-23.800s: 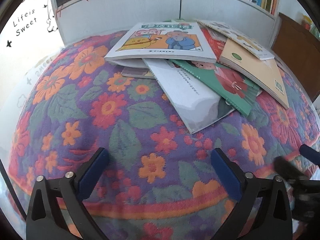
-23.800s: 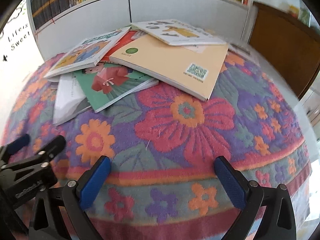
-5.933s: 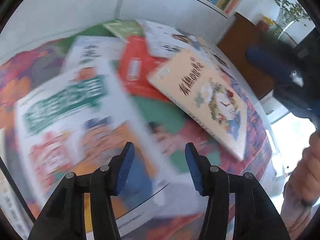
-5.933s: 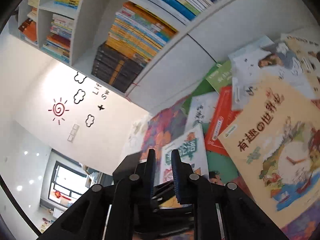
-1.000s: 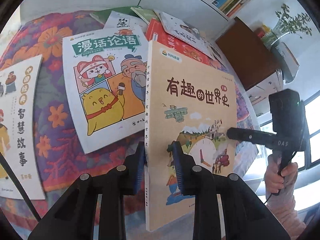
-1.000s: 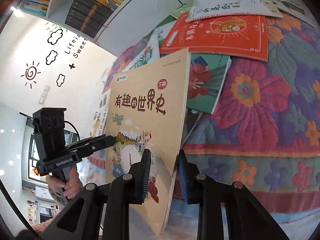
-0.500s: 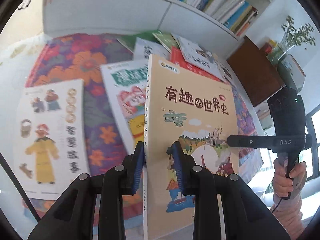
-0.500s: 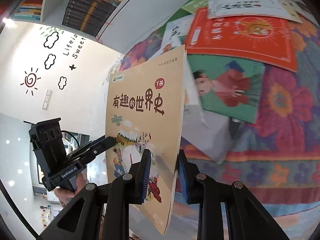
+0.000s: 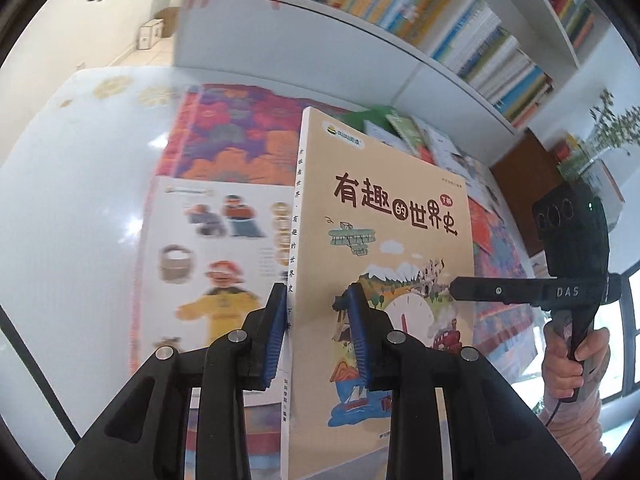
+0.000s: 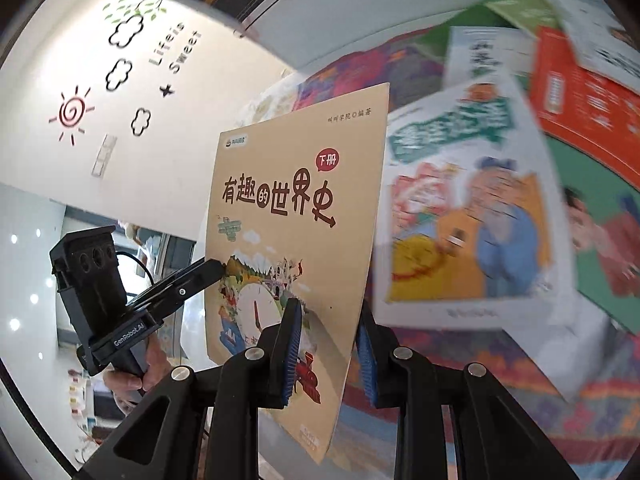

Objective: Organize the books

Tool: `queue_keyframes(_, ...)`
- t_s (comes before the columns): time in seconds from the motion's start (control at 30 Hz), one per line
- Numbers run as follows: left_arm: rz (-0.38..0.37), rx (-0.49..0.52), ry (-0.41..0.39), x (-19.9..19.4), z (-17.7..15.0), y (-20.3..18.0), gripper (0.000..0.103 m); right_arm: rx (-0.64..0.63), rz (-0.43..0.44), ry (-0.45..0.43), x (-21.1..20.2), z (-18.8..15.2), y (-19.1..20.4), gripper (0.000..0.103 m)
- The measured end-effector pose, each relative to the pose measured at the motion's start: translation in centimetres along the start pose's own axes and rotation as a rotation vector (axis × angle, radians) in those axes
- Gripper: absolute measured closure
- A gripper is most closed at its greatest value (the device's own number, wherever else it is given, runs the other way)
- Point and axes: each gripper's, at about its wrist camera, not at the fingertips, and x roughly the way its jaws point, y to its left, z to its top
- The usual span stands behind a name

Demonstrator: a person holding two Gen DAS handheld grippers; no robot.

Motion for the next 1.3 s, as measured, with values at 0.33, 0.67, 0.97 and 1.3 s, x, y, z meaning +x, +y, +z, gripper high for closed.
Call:
queue_keyframes(0.33,0.045,-0.113,-0.039,0.7,0.2,7.6,0.074,-0.054,0.015,0.083,7.9,3.9,3.0,0.076)
queue_keyframes(0.67,0.041,-0.165,-0.016,3.7,0.0,10.6,0.074,-0.032,0.008,0.108,12.2,5.9,1.7,0.075)
queue_keyframes(0.97,0.076,-0.161,-0.006,4.7,-0.3,11.2,0.074,-0.022,-0.003,0.13,12.8,4.8,0.4,0.075)
queue_keyframes(1.3,0.121,-0.138,-0.002,5.0,-0.5,11.2,0.071,-0.009,0.007,0.117,12.9,5.0,0.4,0.074)
